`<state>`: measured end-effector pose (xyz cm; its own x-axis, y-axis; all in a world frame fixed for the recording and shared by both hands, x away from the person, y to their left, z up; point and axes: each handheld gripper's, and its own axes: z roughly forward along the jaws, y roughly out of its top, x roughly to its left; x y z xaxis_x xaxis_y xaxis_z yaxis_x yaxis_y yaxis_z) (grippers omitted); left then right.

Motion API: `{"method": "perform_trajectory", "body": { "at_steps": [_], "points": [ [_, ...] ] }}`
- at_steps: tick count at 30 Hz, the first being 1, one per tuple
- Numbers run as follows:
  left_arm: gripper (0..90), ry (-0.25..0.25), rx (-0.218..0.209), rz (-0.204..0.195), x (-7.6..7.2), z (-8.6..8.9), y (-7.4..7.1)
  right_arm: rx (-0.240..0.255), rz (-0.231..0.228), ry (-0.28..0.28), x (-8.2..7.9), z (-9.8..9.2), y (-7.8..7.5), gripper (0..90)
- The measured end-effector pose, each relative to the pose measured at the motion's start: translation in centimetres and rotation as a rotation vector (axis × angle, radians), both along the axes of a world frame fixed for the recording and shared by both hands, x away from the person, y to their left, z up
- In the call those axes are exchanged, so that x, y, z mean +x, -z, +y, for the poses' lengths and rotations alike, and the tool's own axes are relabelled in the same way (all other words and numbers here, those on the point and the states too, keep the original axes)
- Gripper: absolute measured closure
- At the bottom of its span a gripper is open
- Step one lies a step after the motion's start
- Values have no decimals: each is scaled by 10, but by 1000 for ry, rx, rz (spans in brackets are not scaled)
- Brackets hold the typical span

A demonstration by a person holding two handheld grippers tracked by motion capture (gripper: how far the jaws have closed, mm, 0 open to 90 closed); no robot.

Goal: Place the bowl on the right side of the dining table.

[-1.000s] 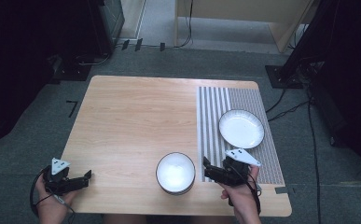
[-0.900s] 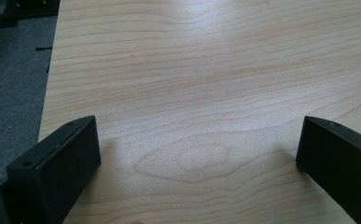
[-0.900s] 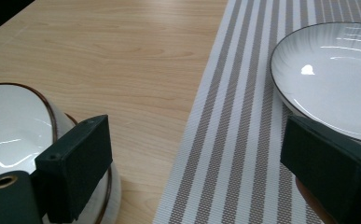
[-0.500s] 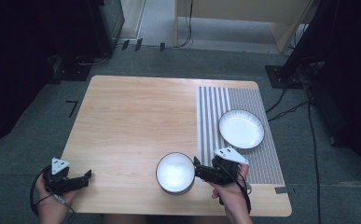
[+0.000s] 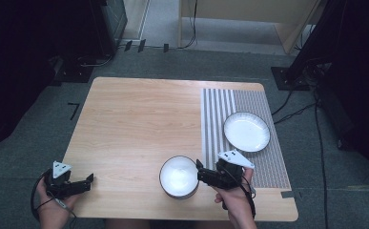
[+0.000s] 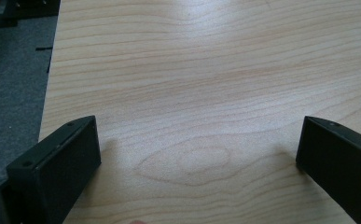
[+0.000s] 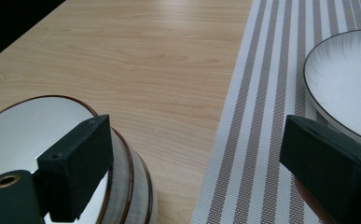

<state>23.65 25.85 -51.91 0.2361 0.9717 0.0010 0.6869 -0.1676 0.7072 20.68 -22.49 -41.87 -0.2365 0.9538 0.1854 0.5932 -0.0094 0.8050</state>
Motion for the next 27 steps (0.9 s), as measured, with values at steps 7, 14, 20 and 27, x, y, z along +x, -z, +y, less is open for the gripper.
{"method": "perform_trajectory", "body": {
  "at_steps": [7, 14, 20, 27],
  "points": [
    [0, 0, 0, 1, 0, 0, 0, 4, 5, -30, 1, 10, 2, 94],
    [0, 0, 0, 1, 0, 0, 0, 0, 18, -67, 1, 23, 7, 95],
    [0, 0, -1, 0, 0, 0, 0, 0, 47, -89, 2, 37, 16, 96],
    [0, 1, 1, 1, 0, 0, 0, 3, 78, -124, 2, 52, 25, 97]
  ]
}}
